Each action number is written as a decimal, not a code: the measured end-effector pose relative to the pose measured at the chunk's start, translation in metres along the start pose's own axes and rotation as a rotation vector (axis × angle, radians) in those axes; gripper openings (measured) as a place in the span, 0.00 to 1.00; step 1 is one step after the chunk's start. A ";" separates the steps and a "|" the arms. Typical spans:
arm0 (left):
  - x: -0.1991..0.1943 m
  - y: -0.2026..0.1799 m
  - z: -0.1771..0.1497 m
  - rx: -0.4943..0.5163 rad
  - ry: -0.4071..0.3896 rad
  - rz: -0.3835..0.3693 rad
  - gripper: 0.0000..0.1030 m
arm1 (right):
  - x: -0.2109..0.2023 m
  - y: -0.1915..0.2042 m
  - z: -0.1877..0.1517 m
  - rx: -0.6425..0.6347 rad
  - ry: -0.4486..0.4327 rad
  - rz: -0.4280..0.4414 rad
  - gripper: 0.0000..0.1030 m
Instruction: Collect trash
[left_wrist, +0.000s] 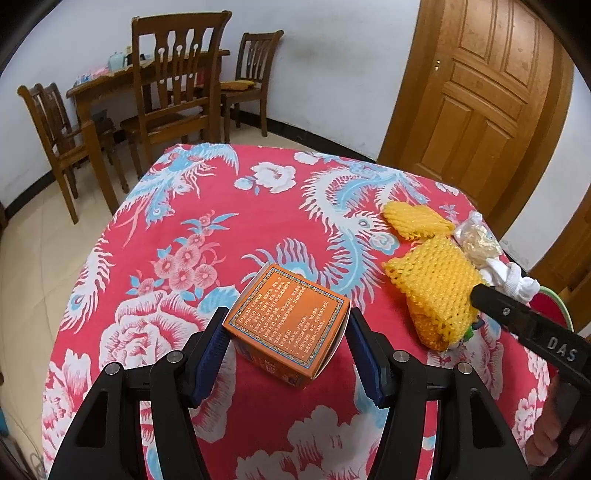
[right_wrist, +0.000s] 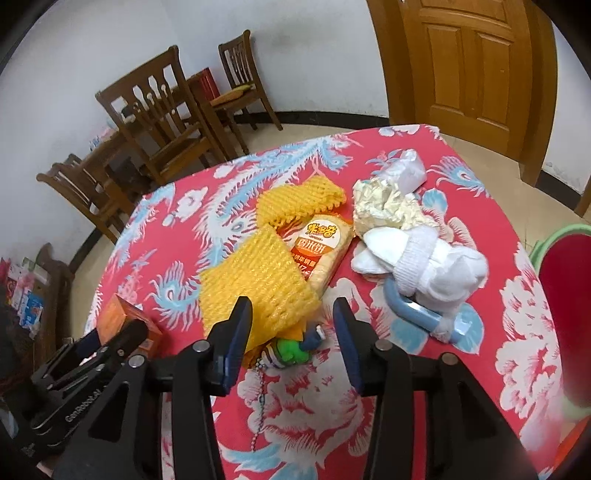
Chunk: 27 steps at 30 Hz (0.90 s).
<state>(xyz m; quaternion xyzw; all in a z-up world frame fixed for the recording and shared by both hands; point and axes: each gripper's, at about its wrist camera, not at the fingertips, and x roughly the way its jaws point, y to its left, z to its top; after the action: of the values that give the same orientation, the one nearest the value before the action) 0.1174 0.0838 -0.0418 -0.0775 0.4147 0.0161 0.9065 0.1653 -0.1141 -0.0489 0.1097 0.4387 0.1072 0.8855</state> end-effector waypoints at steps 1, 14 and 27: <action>0.001 0.000 0.000 -0.001 0.001 0.000 0.62 | 0.003 0.000 0.000 -0.004 0.004 -0.002 0.46; 0.007 0.003 0.000 -0.010 0.015 0.005 0.62 | 0.009 0.003 -0.001 -0.047 -0.021 -0.028 0.03; 0.002 0.002 0.000 -0.008 0.001 0.006 0.62 | -0.021 -0.005 0.005 -0.015 -0.105 0.017 0.02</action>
<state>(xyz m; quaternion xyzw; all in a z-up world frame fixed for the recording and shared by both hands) 0.1190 0.0862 -0.0439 -0.0800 0.4152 0.0207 0.9060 0.1576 -0.1256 -0.0312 0.1121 0.3898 0.1121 0.9072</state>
